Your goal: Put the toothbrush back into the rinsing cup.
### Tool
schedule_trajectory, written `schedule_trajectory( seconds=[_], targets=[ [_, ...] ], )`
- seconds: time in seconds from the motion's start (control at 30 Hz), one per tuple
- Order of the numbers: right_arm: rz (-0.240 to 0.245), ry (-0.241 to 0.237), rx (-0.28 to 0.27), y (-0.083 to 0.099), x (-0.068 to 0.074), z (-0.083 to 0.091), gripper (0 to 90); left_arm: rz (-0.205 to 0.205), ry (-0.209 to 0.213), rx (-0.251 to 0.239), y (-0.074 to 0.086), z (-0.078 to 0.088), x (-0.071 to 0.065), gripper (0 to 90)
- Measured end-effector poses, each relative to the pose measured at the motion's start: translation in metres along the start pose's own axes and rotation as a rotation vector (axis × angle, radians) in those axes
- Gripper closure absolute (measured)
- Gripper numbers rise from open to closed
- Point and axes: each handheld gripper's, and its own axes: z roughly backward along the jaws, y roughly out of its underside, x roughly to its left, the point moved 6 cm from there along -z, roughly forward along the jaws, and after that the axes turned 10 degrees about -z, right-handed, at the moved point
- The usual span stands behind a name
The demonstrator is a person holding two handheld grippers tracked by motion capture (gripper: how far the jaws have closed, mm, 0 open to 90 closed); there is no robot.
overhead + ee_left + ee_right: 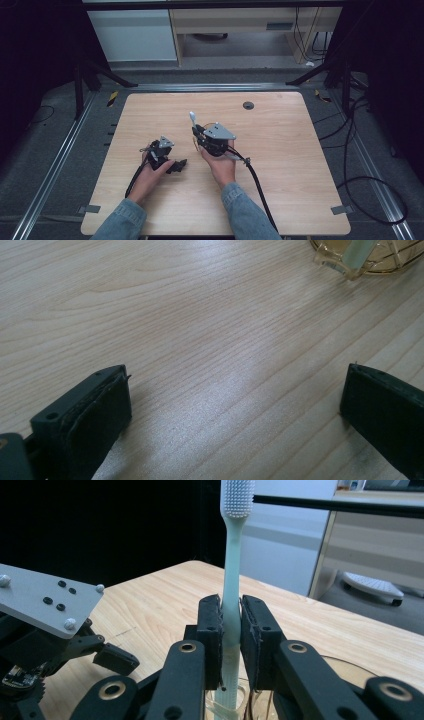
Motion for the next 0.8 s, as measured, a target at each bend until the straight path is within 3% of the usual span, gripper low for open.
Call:
schedule_trajectory(
  seconds=[0.8],
  targets=[
    [0.015, -0.014, 0.027, 0.0087, 0.0008, -0.0005, 79.3, 0.000, 0.000, 0.000, 0.0000, 0.0000, 0.0000, 0.0]
  ],
)
